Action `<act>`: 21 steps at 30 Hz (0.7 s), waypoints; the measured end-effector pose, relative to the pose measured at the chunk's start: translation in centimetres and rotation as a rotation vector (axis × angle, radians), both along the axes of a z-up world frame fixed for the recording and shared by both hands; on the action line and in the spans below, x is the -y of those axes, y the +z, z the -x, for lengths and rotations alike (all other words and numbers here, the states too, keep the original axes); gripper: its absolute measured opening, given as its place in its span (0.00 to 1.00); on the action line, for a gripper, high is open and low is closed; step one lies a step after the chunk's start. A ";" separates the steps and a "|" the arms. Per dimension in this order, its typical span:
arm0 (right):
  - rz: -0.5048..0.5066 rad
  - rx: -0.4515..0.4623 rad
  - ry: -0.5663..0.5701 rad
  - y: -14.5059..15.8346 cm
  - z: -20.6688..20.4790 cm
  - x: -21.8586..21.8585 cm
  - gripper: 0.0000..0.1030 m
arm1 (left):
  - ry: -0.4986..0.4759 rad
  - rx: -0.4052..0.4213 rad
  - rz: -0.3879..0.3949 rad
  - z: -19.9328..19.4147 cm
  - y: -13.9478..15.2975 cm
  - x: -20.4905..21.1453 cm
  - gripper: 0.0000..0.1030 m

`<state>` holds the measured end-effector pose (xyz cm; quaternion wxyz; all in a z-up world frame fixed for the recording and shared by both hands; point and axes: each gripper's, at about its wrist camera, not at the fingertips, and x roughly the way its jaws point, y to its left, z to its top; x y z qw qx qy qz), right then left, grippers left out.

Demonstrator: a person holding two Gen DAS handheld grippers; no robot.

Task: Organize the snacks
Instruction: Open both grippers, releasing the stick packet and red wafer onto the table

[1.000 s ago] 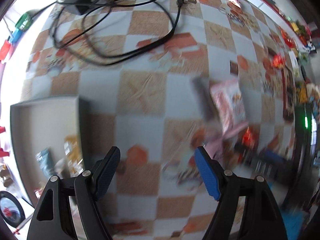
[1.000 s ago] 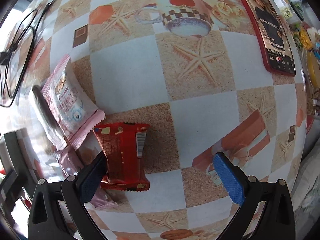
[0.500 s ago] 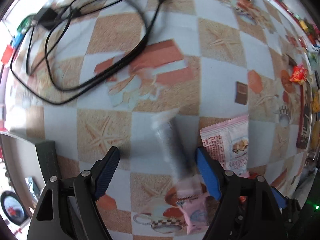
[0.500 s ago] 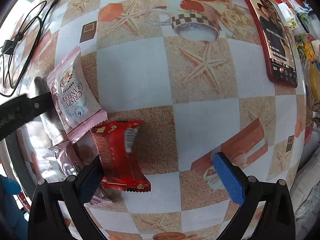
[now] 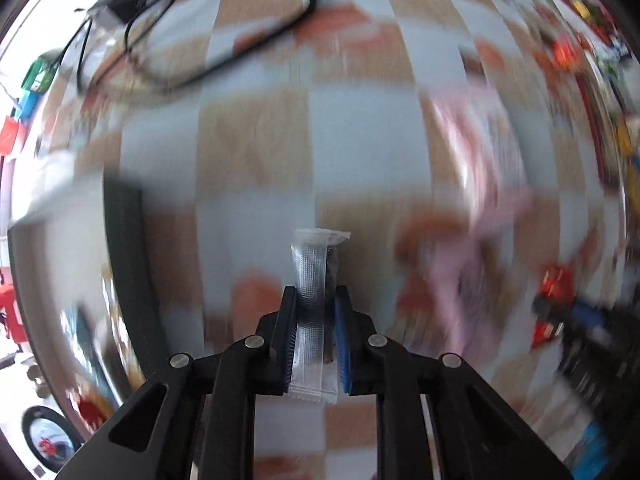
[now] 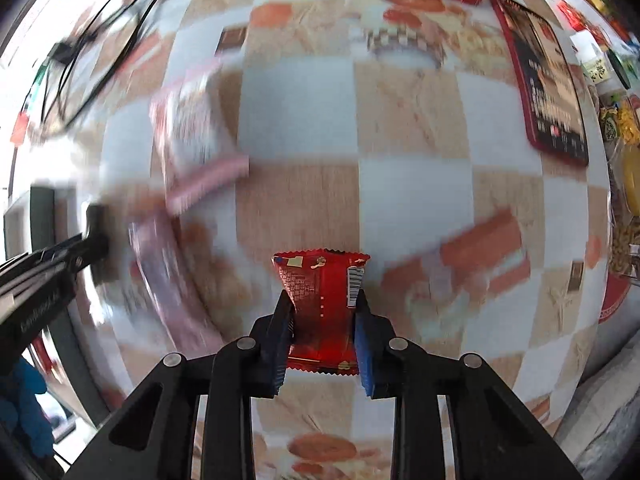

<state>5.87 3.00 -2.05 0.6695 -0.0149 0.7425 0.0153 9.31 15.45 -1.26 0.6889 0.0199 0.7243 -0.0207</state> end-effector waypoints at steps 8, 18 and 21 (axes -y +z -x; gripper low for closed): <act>0.056 -0.028 0.092 -0.2 6.3 -0.9 0.38 | -0.058 -0.052 0.038 6.4 -0.2 -0.5 0.39; 0.055 -0.050 0.013 -1.1 7.5 1.6 0.79 | -0.023 0.064 0.041 6.4 4.0 -1.9 0.73; 0.044 -0.060 -0.029 -0.5 6.2 3.7 0.79 | -0.034 0.036 0.032 5.6 3.9 -1.8 0.73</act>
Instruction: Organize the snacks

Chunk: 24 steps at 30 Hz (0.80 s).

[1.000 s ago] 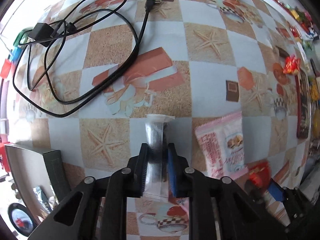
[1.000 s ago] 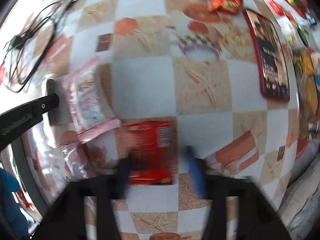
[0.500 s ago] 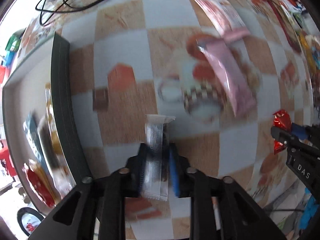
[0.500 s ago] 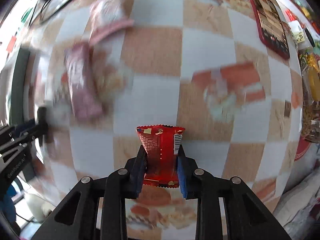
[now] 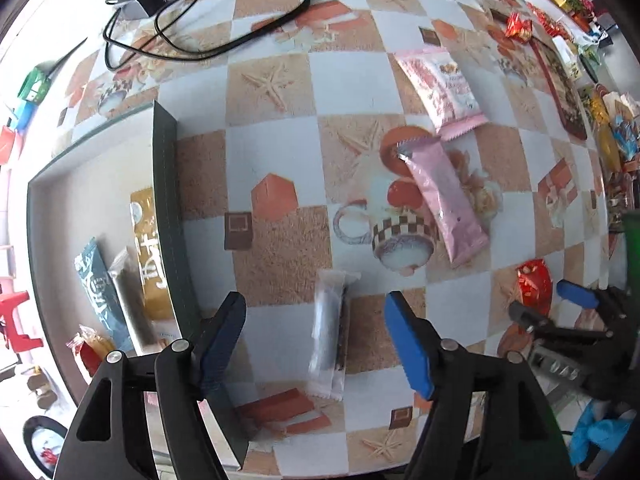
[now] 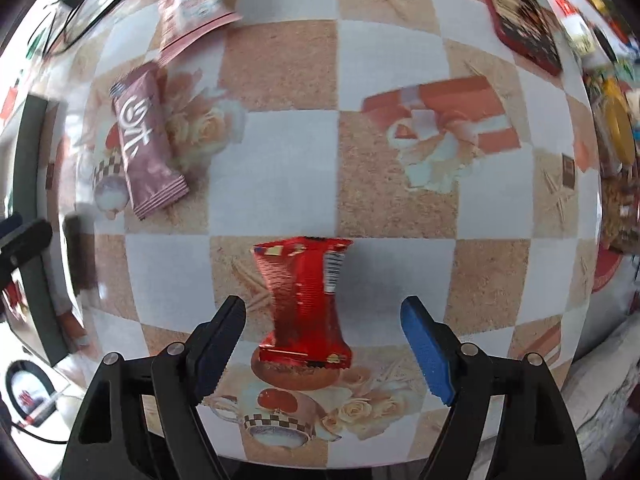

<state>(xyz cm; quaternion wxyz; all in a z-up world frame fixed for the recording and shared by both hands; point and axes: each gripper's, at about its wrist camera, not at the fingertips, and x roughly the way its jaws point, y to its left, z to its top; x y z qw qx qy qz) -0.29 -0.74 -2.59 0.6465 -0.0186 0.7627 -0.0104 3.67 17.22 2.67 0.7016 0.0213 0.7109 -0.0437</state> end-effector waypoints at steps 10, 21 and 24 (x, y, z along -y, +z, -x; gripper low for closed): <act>-0.007 0.169 0.160 7.0 0.3 -1.7 0.79 | 0.173 0.215 0.330 -2.4 10.8 -0.3 0.77; -0.045 0.397 0.453 13.3 2.6 -11.5 0.79 | 0.228 0.366 0.503 -7.0 18.7 1.4 0.78; -0.040 0.422 0.470 14.1 2.8 -11.9 0.88 | 0.244 0.365 0.507 -6.6 19.0 1.0 0.78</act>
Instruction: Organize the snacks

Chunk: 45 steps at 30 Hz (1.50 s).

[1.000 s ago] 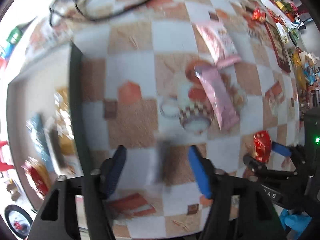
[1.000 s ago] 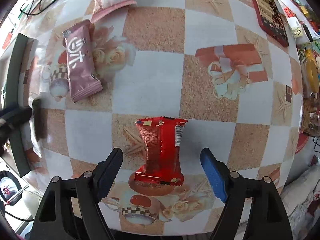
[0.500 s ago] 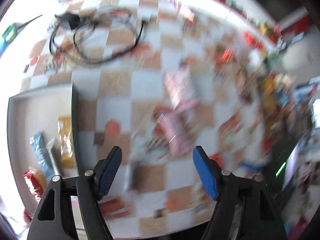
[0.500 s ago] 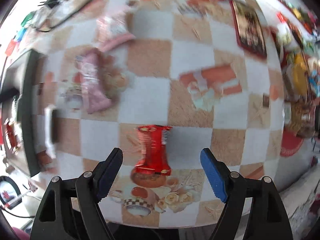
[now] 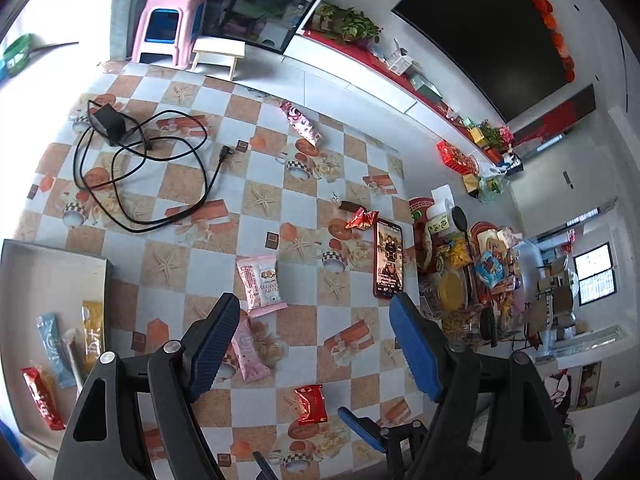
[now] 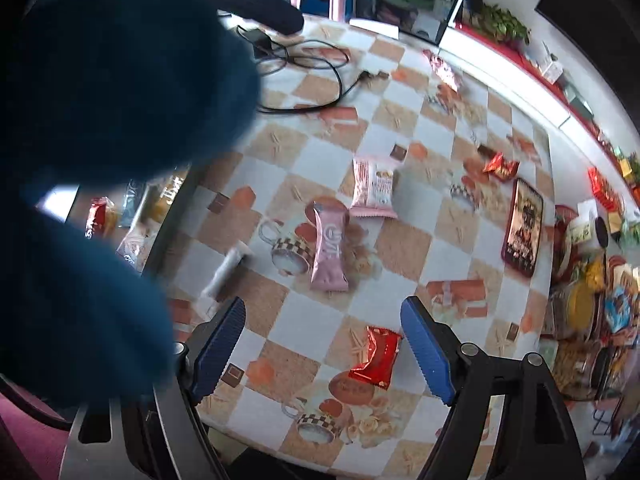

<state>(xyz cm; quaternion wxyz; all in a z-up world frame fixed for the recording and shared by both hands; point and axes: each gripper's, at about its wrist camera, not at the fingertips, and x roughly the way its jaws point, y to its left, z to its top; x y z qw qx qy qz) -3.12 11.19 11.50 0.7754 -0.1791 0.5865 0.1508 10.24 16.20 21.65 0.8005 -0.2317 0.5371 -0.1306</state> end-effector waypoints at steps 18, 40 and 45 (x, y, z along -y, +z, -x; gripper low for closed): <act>-0.039 0.050 0.066 0.9 0.1 -1.6 1.00 | 0.058 0.039 -0.056 1.3 2.0 -1.6 0.78; -0.040 0.043 0.063 -0.2 -1.1 -1.9 1.00 | 0.067 0.034 -0.066 1.2 2.0 -1.7 0.78; -0.045 0.039 0.060 -0.5 -1.5 -1.8 1.00 | 0.055 0.043 -0.100 1.7 2.1 -1.9 0.78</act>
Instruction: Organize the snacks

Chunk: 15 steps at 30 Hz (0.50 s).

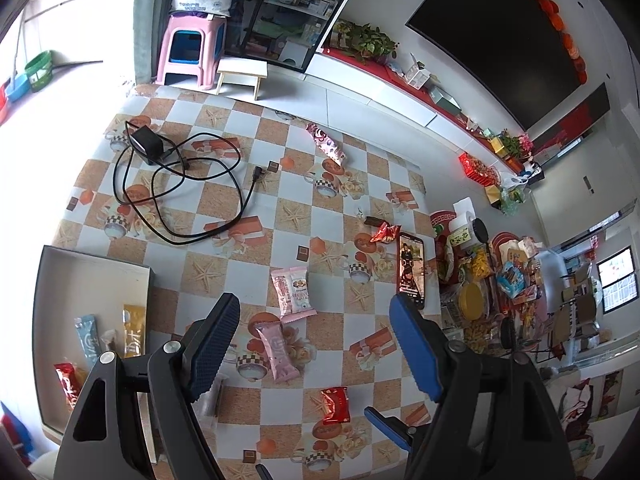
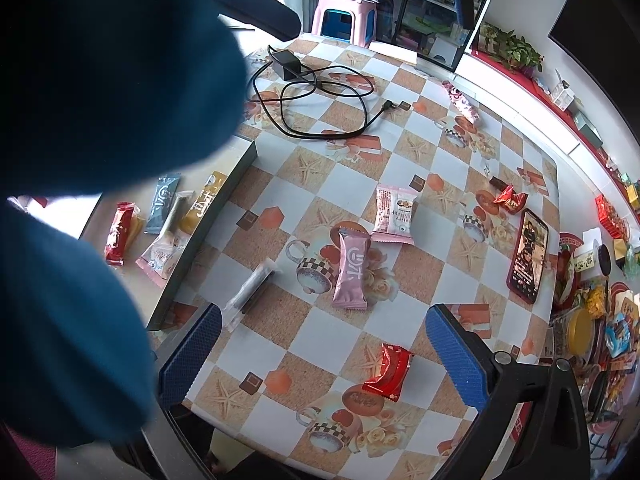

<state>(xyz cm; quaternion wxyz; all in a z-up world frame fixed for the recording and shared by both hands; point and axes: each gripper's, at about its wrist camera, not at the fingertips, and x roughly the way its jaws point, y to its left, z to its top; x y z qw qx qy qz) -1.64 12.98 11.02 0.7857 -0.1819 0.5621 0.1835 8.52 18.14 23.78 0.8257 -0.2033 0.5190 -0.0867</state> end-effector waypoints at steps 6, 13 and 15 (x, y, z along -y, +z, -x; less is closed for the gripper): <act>-0.003 -0.008 0.003 -0.3 -0.6 0.0 1.00 | -0.026 0.012 -0.065 0.5 0.3 -0.3 0.78; 0.005 -0.013 0.007 -0.6 -1.1 0.0 1.00 | -0.052 0.039 -0.166 0.8 0.6 0.3 0.78; 0.008 -0.015 0.009 -0.7 -1.3 0.0 1.00 | -0.059 0.048 -0.212 0.8 0.8 0.6 0.78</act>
